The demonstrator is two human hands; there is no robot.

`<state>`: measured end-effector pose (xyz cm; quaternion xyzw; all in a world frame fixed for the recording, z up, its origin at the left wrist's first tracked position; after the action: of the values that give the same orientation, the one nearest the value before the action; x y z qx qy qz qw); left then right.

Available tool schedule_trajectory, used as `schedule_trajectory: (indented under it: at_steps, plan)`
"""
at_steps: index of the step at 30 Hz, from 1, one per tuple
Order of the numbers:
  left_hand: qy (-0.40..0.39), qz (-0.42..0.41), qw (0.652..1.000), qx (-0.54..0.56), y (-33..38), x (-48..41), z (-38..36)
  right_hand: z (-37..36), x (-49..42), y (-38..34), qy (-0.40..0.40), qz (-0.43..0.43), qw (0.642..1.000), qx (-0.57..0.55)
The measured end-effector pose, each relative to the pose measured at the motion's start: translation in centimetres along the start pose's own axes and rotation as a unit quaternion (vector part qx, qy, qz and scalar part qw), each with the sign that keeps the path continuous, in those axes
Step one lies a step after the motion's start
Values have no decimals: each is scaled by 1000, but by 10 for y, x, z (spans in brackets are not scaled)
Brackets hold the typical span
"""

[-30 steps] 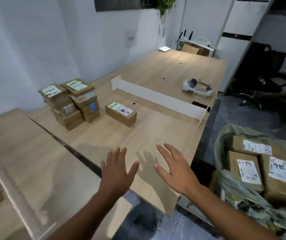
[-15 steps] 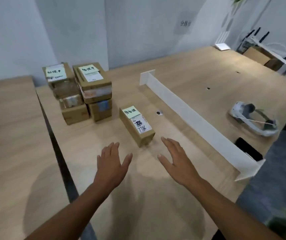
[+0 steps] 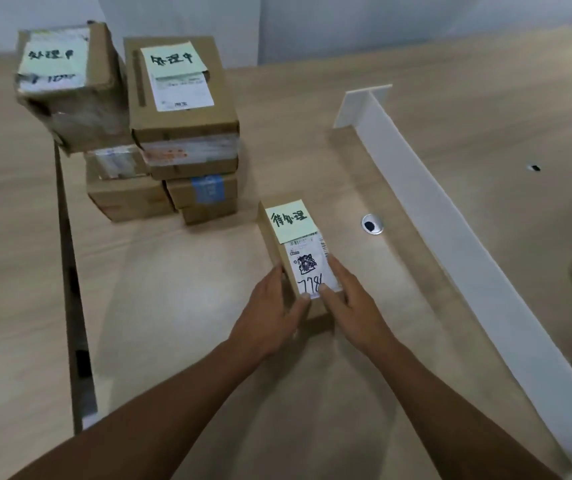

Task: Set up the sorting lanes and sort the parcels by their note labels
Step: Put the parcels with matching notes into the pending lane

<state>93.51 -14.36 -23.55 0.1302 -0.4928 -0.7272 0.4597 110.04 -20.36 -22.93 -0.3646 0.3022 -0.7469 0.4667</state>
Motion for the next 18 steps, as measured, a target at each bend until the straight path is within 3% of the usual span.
schedule_trajectory:
  at_steps: [11,18]
  plan:
    - [7,-31,995,99,31,65,15,0,74,-35,67,24,997,-4]
    - [63,-68,985,142,62,198,71,2,182,-135,86,160,983,29]
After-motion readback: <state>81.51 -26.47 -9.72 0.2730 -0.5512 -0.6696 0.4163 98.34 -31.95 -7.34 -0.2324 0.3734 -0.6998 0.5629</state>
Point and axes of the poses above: each hand's wrist, its own x-axis away from the middle knuckle, its own z-axis out of the back of the hand, y = z × x, the point moved 5 cm from there along -x, towards the middle knuckle, and after that the axes turned 1 degree about -y, right-handed, at the moved point
